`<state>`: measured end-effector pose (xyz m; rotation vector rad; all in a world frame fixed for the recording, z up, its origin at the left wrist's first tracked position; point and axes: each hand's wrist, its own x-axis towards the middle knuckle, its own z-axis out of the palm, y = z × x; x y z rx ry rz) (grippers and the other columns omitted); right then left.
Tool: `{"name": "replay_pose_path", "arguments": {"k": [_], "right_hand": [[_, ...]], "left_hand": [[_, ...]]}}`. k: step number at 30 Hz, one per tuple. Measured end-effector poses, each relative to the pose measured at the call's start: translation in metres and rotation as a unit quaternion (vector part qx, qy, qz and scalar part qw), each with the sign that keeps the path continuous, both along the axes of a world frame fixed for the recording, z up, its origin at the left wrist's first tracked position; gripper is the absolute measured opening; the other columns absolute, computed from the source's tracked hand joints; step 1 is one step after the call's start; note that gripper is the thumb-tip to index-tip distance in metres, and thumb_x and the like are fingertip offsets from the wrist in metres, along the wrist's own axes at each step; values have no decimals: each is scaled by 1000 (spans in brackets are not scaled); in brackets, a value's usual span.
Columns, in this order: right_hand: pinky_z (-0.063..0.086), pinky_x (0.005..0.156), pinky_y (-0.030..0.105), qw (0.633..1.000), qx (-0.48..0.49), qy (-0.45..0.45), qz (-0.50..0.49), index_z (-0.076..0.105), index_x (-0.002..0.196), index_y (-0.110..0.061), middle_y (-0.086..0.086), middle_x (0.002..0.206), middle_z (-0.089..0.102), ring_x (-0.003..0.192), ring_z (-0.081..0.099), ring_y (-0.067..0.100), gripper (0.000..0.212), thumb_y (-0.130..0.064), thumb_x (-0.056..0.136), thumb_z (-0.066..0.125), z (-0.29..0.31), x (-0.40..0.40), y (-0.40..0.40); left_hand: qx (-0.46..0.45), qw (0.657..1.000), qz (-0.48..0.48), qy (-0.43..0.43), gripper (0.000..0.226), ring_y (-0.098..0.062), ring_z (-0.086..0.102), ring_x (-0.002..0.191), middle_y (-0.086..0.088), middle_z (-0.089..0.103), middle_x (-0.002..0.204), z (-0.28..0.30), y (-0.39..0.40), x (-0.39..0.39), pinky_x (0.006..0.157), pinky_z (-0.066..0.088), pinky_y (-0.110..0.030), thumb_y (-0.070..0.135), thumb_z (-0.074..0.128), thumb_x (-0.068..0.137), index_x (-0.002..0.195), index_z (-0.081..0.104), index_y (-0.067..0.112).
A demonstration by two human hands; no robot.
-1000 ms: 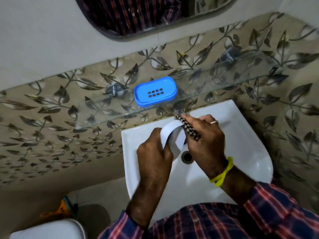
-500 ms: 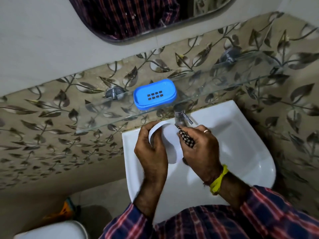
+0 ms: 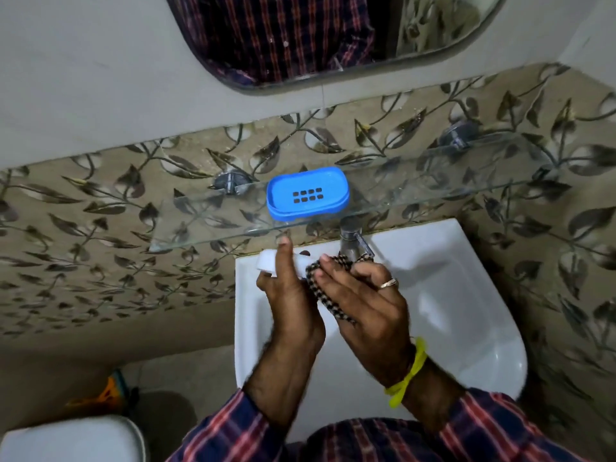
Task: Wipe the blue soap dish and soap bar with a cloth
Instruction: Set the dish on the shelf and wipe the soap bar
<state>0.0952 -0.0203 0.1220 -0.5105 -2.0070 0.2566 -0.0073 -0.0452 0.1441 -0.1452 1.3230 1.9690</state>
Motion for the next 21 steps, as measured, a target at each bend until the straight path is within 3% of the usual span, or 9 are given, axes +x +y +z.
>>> {"name": "replay_pose_path", "arguments": {"k": [1,3,5,7,10,14,16,18,21], "right_hand": [[51,88,36,999,-1,-16,31,72,116,-5,8,128,67,90,65,34,35,11,85,63,-1,4,0],[50,92,35,996,-57,-21,68,72,116,-7,6,127,68,96,64,29,35,9,88,58,-4,14,4],[51,94,41,981,-188,38,28,73,112,-8,5,118,72,100,66,25,32,7,86,63,-3,19,13],[53,94,43,967,-245,53,-34,74,109,-7,6,109,72,101,67,22,31,6,81,72,6,18,24],[50,91,26,975,-216,-55,8,75,107,-10,6,103,70,95,66,20,33,-1,75,75,18,2,25],[53,85,32,969,-234,-75,-3,76,107,-8,7,99,72,92,68,26,35,5,74,73,22,-12,12],[53,84,34,972,-215,-81,43,74,109,-6,9,101,70,93,66,28,38,6,74,66,20,-7,2],[54,83,37,976,-161,-121,84,74,109,-6,11,103,70,93,66,32,39,5,74,62,16,2,-3],[55,78,41,972,-182,-145,37,75,106,-8,9,102,71,91,67,34,43,9,68,65,16,2,6]], "left_hand": [[18,999,-16,-24,102,-36,69,111,-23,64,128,0,-2,-3,94,57,-49,67,77,67,140,44,5],[22,999,-34,-15,110,-35,69,110,-28,58,129,-1,-7,-9,96,56,-48,80,70,63,139,46,5],[30,997,-65,5,90,-24,67,98,-22,58,113,-5,-15,-16,95,52,-41,79,52,66,122,56,9],[55,991,-122,-15,78,-21,64,95,-12,63,105,-13,-24,-17,101,47,-40,78,35,78,114,65,16],[77,972,-214,-65,77,-23,67,115,-6,70,126,-32,-35,-10,107,48,-44,77,24,91,128,69,26],[79,958,-258,-100,66,-18,55,133,-5,57,147,-32,-34,5,113,42,-35,66,41,90,126,71,21],[82,961,-246,-99,61,-13,61,126,1,67,136,-37,-34,0,110,45,-33,67,37,92,116,78,30],[104,949,-270,-125,68,-8,67,117,8,74,122,-35,-37,-6,107,45,-31,70,20,96,109,79,38],[141,933,-295,-151,75,-10,64,122,7,71,127,-36,-36,-10,103,52,-31,66,9,101,119,75,35]]}}
